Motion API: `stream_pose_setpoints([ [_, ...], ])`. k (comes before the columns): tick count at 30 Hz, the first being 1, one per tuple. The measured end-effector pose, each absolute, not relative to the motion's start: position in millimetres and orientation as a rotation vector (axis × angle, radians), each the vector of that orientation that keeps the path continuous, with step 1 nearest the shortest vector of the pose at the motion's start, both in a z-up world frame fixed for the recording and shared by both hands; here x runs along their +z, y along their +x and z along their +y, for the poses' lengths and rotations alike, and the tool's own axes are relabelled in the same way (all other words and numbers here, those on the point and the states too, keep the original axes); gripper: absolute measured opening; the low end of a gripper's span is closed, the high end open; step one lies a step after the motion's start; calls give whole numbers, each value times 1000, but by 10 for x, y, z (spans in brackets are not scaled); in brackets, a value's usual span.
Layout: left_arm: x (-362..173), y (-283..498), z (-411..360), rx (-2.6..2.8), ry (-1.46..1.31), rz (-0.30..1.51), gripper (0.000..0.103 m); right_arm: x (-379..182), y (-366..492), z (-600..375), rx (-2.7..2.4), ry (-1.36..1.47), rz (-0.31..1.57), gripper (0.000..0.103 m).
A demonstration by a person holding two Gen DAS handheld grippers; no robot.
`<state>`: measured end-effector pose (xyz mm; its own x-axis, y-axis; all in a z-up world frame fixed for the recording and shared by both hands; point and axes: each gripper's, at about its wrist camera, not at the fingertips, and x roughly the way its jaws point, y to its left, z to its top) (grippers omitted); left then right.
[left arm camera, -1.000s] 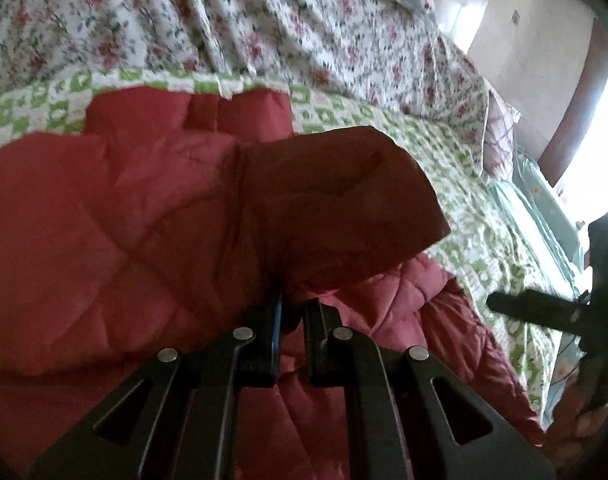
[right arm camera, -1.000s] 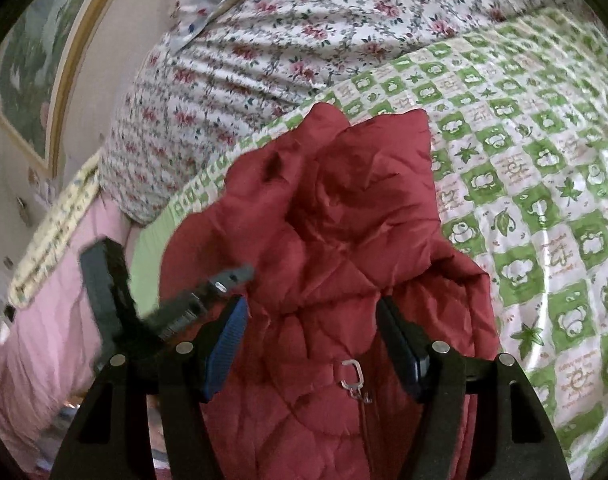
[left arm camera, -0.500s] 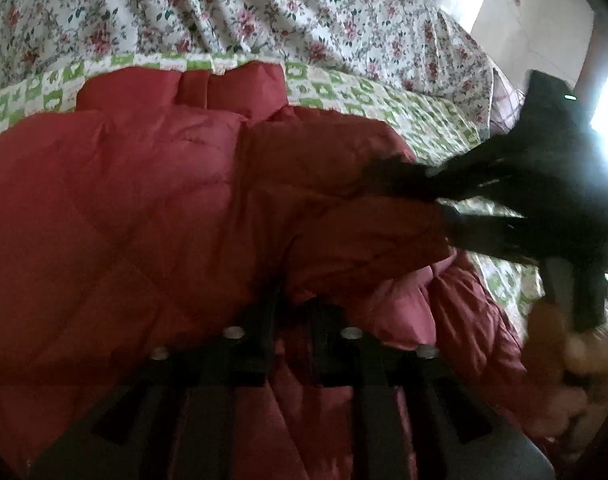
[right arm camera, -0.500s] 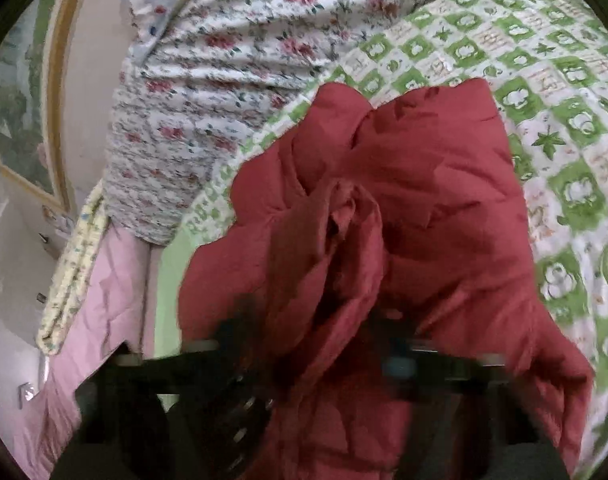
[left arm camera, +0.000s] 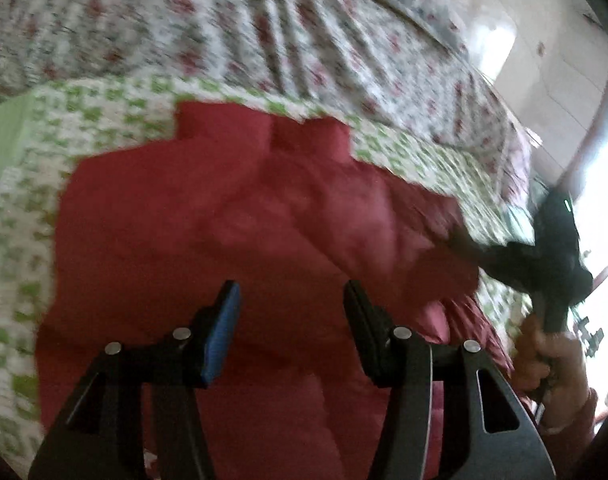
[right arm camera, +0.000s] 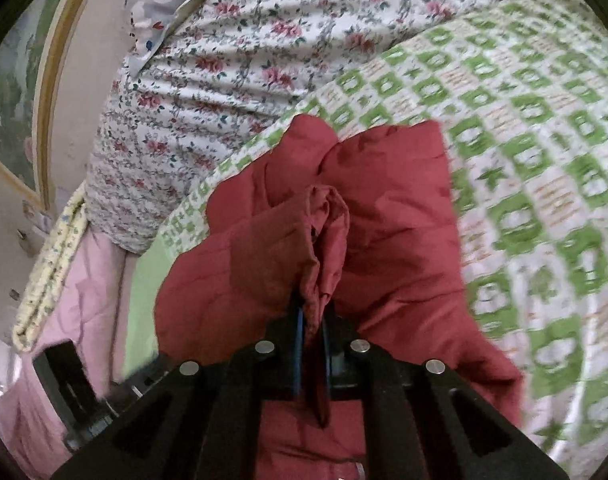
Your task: Fold large clothes
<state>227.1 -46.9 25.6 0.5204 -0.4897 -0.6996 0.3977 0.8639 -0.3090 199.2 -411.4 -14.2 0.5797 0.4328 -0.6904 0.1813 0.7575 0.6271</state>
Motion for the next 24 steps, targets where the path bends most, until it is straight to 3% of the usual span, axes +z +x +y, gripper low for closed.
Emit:
stream_pose_setpoints([
  [7, -31, 2772, -303, -412, -80, 979, 52, -328, 2029, -4072, 112, 641, 1007, 8],
  [11, -338, 2853, -336, -405, -42, 1039, 52, -123, 1948, -4025, 5, 501, 976, 29],
  [17, -386, 2800, -415, -372, -5, 1018, 52, 432, 1795, -3703, 4, 297, 821, 50],
  [24, -260, 2782, -356, -372, 25, 1011, 52, -252, 2159, -3329, 32, 168, 1048, 51],
])
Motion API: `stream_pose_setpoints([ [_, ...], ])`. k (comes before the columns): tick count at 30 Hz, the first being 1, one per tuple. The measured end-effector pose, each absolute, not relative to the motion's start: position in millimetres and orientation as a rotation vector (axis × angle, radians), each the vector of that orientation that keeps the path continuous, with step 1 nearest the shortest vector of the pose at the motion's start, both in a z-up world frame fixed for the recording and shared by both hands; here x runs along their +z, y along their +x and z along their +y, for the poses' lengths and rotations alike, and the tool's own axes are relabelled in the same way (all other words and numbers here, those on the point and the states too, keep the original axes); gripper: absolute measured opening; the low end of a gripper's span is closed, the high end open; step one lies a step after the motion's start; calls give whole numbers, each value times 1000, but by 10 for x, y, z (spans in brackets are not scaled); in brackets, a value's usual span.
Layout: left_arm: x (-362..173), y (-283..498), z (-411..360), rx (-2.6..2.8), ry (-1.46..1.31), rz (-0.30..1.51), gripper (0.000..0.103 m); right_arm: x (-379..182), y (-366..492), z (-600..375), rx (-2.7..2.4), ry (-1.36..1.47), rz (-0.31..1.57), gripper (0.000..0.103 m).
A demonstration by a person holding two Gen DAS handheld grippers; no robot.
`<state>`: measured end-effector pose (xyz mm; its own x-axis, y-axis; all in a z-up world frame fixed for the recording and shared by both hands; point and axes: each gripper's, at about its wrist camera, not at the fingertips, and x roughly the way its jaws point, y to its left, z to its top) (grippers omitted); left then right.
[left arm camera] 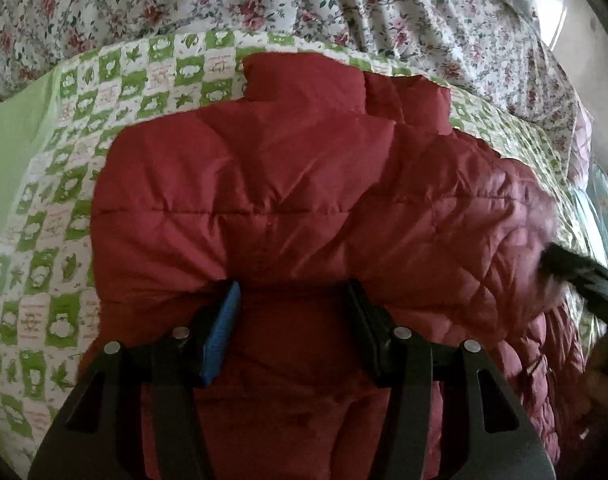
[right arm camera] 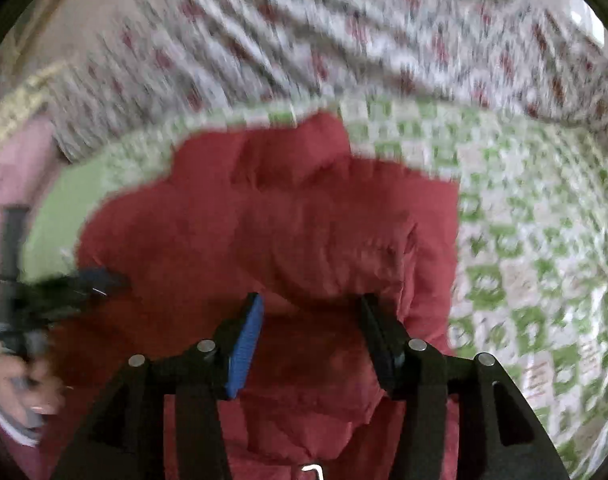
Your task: Fold large clothes
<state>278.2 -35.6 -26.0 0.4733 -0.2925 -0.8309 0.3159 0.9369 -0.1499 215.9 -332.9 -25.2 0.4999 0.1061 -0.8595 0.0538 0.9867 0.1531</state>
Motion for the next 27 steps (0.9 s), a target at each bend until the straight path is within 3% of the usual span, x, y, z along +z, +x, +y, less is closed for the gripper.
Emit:
stream_pose_setpoints([
  [5, -150, 2731, -158, -317, 17, 948, 52, -449, 2196, -3410, 27, 209, 1054, 51],
  [11, -423, 2892, -66, -305, -10, 1028, 53, -463, 2207, -3368, 37, 188, 1064, 51],
  [27, -461, 2864, -66, -317, 18, 1052, 53, -546, 2228, -3383, 49, 201, 1080, 52],
])
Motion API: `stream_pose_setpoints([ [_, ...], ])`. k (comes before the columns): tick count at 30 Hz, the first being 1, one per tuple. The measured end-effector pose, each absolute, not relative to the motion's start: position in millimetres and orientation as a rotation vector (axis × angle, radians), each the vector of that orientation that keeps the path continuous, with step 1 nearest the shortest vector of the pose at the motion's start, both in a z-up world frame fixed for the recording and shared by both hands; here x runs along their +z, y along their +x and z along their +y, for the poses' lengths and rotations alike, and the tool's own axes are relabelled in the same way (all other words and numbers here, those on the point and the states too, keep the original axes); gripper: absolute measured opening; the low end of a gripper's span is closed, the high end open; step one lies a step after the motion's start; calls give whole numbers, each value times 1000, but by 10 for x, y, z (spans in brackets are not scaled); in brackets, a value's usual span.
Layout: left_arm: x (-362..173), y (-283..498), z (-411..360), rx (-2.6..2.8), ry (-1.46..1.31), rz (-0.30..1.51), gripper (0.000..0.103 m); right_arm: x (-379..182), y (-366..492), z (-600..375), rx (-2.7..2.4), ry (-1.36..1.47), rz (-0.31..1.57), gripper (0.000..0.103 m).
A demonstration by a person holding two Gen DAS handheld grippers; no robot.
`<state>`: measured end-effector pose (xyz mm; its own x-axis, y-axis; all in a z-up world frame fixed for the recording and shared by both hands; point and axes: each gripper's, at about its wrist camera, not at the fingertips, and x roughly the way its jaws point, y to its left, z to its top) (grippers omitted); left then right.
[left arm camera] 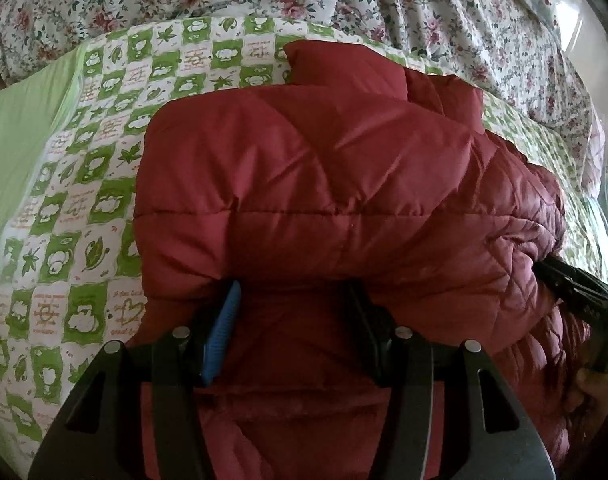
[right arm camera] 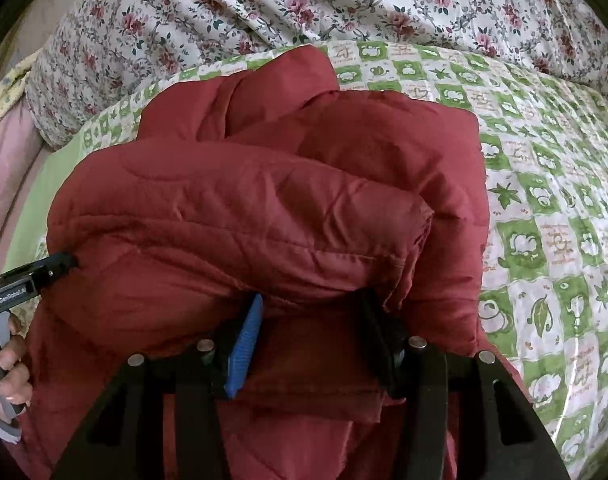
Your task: Fold large clothes
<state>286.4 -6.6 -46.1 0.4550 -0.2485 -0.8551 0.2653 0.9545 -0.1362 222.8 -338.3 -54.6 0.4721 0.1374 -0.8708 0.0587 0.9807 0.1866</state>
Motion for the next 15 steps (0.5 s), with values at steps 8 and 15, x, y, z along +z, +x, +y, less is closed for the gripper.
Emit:
stream_pose_setpoints([
  [8, -376, 2813, -26, -307, 19, 1073, 54, -401, 2106, -3411, 57, 237, 1058, 52],
  [15, -164, 2400, 260, -322, -15, 1095, 59, -38, 1592, -3518, 78, 309, 1045, 62],
])
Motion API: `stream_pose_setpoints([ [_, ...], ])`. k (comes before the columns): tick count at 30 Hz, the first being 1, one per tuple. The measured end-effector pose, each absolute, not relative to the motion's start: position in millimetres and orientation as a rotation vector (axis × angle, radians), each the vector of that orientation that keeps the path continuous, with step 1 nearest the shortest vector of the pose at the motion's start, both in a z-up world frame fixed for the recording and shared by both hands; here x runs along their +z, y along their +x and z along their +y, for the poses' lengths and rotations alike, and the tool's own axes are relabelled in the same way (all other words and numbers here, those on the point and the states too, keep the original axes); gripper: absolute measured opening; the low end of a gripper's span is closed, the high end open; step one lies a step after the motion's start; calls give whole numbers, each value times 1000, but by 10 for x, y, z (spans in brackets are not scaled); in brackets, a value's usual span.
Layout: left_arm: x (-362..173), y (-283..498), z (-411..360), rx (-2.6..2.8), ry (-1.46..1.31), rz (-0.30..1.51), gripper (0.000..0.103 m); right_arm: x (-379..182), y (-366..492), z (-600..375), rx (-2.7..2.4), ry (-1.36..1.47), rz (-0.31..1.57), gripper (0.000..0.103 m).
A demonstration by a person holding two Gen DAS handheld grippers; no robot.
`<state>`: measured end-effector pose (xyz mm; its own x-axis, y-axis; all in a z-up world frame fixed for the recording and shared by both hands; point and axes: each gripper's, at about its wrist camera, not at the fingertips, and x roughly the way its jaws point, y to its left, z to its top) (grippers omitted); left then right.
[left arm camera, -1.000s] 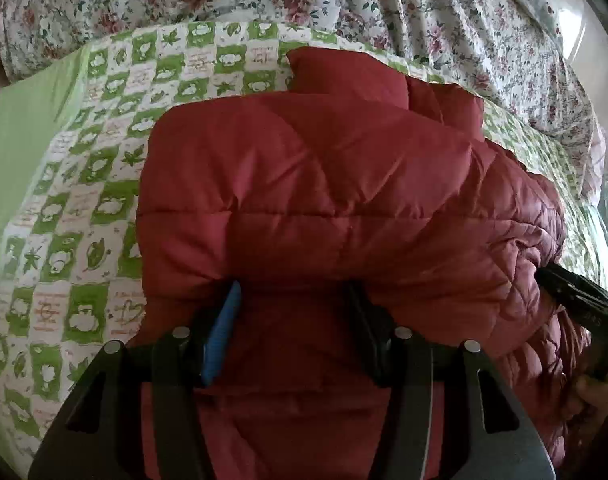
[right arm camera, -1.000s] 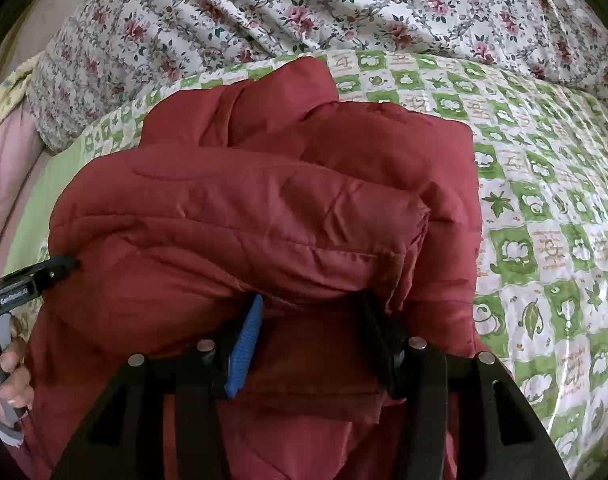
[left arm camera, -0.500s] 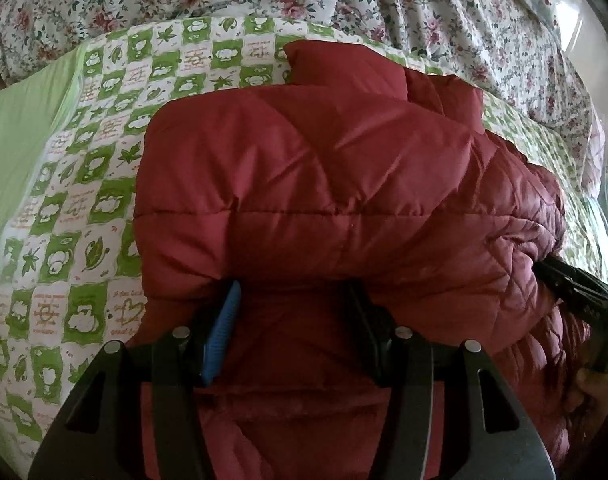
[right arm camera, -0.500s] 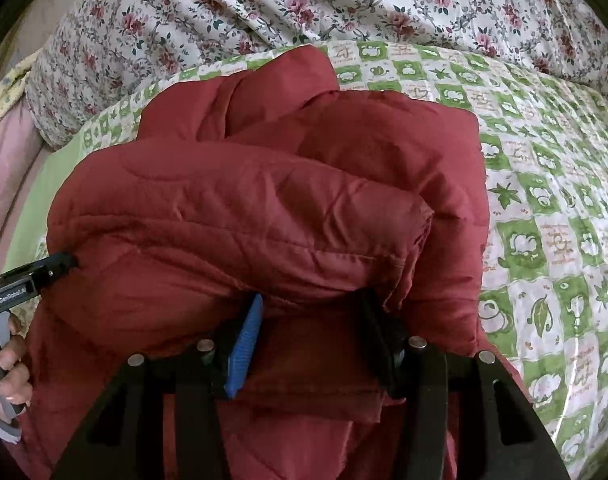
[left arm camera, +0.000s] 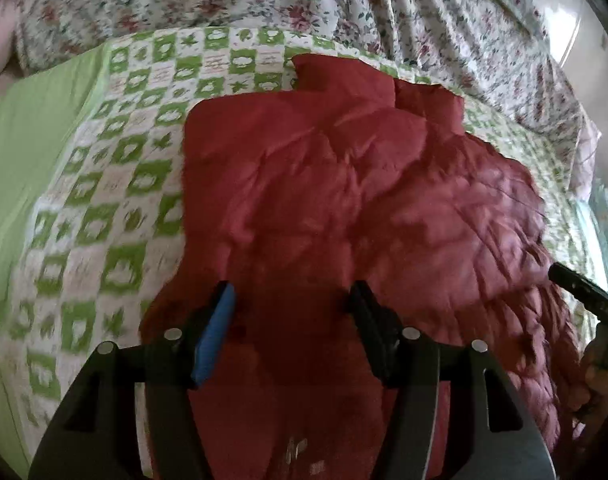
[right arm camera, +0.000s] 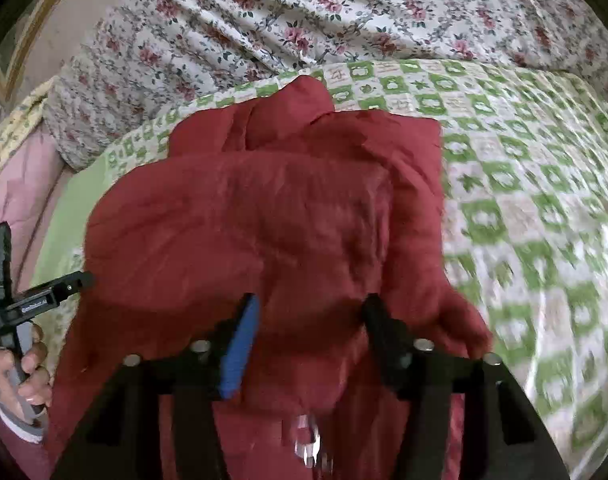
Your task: Fold large clothes
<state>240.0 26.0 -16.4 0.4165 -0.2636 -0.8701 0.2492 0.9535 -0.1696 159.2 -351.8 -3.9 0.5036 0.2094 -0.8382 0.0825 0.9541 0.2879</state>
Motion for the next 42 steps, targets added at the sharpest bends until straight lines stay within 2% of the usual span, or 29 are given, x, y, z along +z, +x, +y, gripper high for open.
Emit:
stream_pose_setpoints([
  [16, -118, 1271, 1164, -268, -223, 1142, 59, 285, 451, -3682, 78, 423, 1040, 71],
  [27, -161, 727, 1451, -259, -288, 1155, 59, 371, -159, -3904, 5, 426, 1031, 71],
  [35, -241, 487, 1444, -282, -285, 1176, 59, 226, -556, -4098, -41, 478, 1079, 72],
  [42, -264, 444, 1439, -281, -288, 1185, 59, 35, -678, -3830, 47, 475, 1147, 72],
])
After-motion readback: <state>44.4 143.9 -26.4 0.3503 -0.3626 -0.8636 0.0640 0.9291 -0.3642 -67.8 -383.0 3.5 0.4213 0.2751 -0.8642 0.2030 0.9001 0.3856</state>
